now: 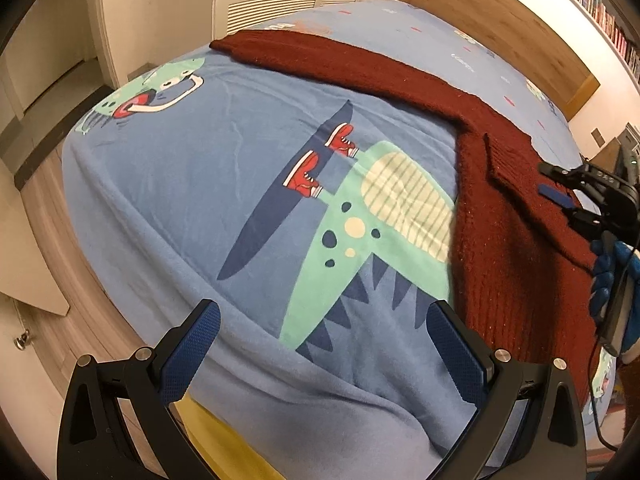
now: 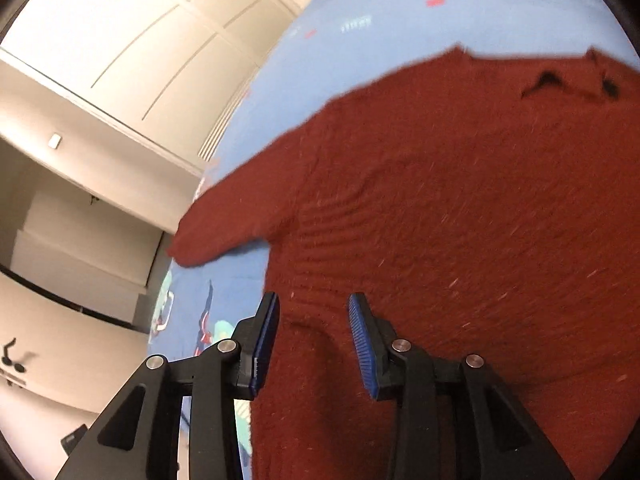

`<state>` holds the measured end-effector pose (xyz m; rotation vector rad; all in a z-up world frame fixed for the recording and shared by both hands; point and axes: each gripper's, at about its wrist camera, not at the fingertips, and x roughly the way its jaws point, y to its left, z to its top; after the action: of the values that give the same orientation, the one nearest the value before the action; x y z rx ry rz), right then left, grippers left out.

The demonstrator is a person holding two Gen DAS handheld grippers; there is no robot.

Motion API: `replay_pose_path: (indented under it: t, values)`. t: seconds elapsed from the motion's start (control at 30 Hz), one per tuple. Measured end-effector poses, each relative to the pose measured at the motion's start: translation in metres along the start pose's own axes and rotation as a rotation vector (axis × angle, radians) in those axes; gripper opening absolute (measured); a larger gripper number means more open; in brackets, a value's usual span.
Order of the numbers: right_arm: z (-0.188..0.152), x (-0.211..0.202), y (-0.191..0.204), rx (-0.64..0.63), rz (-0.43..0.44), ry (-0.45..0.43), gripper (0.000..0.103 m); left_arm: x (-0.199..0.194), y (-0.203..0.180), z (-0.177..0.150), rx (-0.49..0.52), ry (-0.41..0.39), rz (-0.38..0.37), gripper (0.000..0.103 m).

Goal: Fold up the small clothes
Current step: 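Carry the held sleeve across the sweater body with the right tool, then open, then grasp the cuff of the other sleeve with the left tool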

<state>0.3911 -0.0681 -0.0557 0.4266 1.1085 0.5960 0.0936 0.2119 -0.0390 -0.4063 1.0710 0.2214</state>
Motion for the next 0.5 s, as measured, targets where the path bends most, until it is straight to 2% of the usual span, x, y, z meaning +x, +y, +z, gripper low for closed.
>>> replay_pose_path:
  t: [0.1,0.17,0.3,0.4,0.5]
  values:
    - [0.004,-0.019,-0.005,-0.049,-0.101,-0.049,0.038,0.004,-0.001,0.002,0.000,0.008,-0.012,0.101]
    - [0.003,-0.027,-0.009,-0.100,-0.234,-0.085,0.038,0.005,-0.003,0.003,0.007,0.005,-0.011,0.102]
    - [-0.003,-0.027,-0.025,-0.131,-0.390,-0.088,0.039,0.008,-0.004,0.006,0.014,-0.003,0.002,0.102]
    - [-0.017,-0.023,-0.037,-0.129,-0.409,-0.048,0.040,0.011,-0.003,0.010,0.009,-0.011,0.021,0.102]
    - [-0.030,-0.015,-0.029,-0.153,-0.394,-0.042,0.043,0.013,-0.002,0.019,-0.007,-0.026,0.034,0.101]
